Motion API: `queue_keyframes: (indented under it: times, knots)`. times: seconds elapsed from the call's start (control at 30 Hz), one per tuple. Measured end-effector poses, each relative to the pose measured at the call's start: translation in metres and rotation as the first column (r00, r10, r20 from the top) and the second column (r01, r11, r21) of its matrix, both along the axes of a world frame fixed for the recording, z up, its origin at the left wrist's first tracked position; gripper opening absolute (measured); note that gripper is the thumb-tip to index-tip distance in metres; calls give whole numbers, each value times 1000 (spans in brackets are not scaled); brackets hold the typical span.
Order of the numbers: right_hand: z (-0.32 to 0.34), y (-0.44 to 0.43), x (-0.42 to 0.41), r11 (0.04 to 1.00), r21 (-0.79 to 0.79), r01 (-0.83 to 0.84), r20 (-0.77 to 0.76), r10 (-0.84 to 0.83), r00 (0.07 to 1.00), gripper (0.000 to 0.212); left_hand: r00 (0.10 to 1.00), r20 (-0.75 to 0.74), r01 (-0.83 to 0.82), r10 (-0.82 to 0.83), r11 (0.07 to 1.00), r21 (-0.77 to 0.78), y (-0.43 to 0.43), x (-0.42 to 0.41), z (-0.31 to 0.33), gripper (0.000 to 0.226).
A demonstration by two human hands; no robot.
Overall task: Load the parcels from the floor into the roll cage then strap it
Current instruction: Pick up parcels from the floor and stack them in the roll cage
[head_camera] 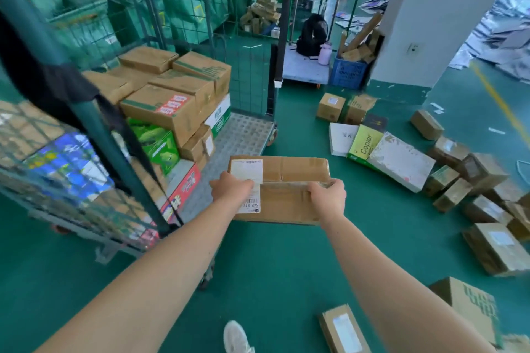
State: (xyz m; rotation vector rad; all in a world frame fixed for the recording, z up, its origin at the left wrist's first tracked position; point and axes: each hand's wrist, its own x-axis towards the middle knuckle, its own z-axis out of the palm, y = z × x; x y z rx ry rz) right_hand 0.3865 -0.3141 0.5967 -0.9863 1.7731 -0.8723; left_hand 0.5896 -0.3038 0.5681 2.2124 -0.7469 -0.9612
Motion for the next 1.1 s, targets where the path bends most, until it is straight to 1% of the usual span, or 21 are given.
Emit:
queue_keyframes:
  times: [0.2,0.27,0.33,0.43,0.57,0.63,0.73,0.8,0.9,1.0,1.1]
  knots:
    - [3,-99,20,999,14,-46,4,46,999,45,998,-55,-27,24,998,-48,-97,28,7,54]
    - [0,-128,30,997,22,-71,10,71,997,45,996,-76,-50,45,997,-63,-119,38,7,52]
    - [-5,-160,44,994,39,-104,21,103,994,43,995,-71,-73,70,996,-45,-142,49,4,51]
    - [-11,-211,72,980,59,-191,36,189,981,41,989,-68,-136,133,989,-51,-176,71,-1,49]
    - [-15,-286,129,927,86,-365,31,364,931,43,951,-68,-307,303,950,-53,-211,117,-2,53]
    - [-15,-321,162,877,113,-466,41,465,884,36,916,-73,-399,394,915,-61,-225,141,-3,46]
    - [-13,-359,211,780,131,-612,44,612,789,17,854,-86,-518,513,853,-58,-237,174,-2,42]
    - [-13,-372,244,723,122,-680,49,679,732,22,802,-109,-594,587,802,-56,-236,194,-3,43]
    - [-18,-380,296,615,126,-778,29,782,623,24,709,-78,-705,700,708,-53,-224,223,-9,33]
    - [-24,-375,344,516,134,-846,42,850,526,24,622,-55,-783,781,621,-33,-207,253,-16,38]
    - [-34,-365,399,406,171,-898,48,907,419,17,521,-31,-852,853,522,32,-185,292,-25,48]
